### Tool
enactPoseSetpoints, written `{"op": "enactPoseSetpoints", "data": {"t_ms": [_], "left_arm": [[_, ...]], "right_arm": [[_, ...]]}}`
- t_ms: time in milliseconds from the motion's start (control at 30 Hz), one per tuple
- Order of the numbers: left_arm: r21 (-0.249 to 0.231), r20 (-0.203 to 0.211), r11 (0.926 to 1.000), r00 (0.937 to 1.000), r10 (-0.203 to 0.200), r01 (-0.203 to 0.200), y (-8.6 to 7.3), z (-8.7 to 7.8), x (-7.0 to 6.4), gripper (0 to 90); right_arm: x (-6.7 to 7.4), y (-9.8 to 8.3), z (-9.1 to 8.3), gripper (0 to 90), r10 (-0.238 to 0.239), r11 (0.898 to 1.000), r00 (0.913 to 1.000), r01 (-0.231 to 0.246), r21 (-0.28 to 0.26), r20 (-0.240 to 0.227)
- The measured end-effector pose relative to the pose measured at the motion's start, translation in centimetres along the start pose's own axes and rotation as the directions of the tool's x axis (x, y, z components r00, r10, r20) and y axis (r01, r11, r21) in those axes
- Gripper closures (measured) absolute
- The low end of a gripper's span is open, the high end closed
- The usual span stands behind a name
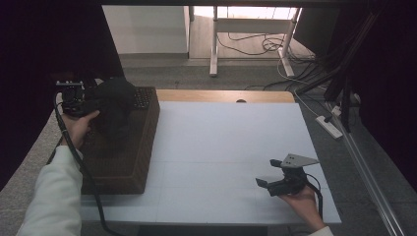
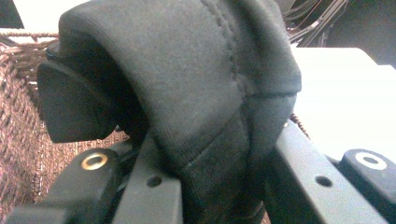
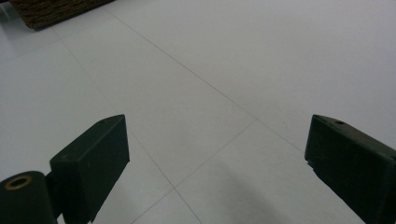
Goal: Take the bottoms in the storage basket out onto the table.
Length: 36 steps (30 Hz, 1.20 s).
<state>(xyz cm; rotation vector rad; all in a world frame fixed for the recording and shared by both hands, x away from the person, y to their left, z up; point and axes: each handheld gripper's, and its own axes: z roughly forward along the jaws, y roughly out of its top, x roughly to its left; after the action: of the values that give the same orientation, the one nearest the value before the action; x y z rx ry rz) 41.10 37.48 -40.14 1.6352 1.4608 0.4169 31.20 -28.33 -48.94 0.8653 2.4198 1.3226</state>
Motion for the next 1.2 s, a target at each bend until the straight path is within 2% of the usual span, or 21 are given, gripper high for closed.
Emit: {"op": "enactPoseSetpoints", "data": {"t_ms": [800, 1200], "left_arm": [[-0.090, 0.046, 0.9958, 0.9988, 0.018, -0.013, 0.2, -2.7, -1.2, 78.1], [-0.117, 0.067, 0.9928, 0.9972, 0.033, -0.025, 0.1, -3.9, -2.2, 78.1]], "right_arm": [[0.0, 0.0, 0.1, 6.4, 0.002, 1.000, 1.0000, -0.002, 0.006, 0.004], [-0.1, 0.0, 0.1, 6.4, 0.001, 1.000, 1.0000, -0.001, 0.006, 0.004]]}}
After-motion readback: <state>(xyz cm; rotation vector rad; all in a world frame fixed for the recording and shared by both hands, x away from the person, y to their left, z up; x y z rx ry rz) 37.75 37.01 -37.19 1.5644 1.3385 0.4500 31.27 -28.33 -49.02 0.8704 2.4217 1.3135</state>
